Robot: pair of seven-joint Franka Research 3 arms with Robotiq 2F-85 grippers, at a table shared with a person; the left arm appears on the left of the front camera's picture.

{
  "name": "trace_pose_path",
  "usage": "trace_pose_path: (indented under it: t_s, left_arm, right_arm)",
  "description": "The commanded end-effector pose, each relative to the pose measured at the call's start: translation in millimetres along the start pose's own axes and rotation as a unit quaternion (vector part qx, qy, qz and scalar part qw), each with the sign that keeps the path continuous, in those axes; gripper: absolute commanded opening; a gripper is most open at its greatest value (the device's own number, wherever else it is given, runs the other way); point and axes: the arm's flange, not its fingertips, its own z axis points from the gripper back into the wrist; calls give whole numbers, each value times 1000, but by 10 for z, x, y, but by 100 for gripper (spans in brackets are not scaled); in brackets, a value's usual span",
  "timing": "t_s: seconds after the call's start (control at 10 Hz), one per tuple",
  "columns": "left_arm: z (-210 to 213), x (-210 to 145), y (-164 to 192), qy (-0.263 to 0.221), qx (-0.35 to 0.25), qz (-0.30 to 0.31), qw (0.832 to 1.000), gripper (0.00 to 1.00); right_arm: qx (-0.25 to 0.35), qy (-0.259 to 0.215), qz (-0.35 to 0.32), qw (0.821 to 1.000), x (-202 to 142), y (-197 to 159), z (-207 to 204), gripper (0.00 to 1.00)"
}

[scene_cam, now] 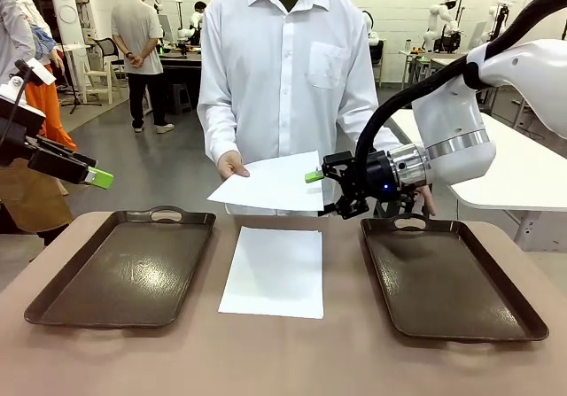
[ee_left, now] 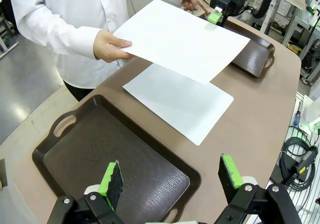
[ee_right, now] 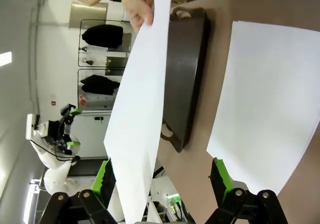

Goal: Sort the A4 documents.
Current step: Receive the A4 Paper.

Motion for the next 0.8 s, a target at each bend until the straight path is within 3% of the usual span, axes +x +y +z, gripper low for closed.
trace_pose_path:
  t_s: [0.0, 0.7]
  left_arm:
    - [-16, -18, 30, -4, -6, -6, 1000, 100]
    - [-16, -18, 30, -4, -6, -6, 1000, 100]
  right_arm:
    - [16, -9, -24, 1000, 161, 5, -56, 100]
    - [122, 11, -62, 991, 289, -119, -162, 100]
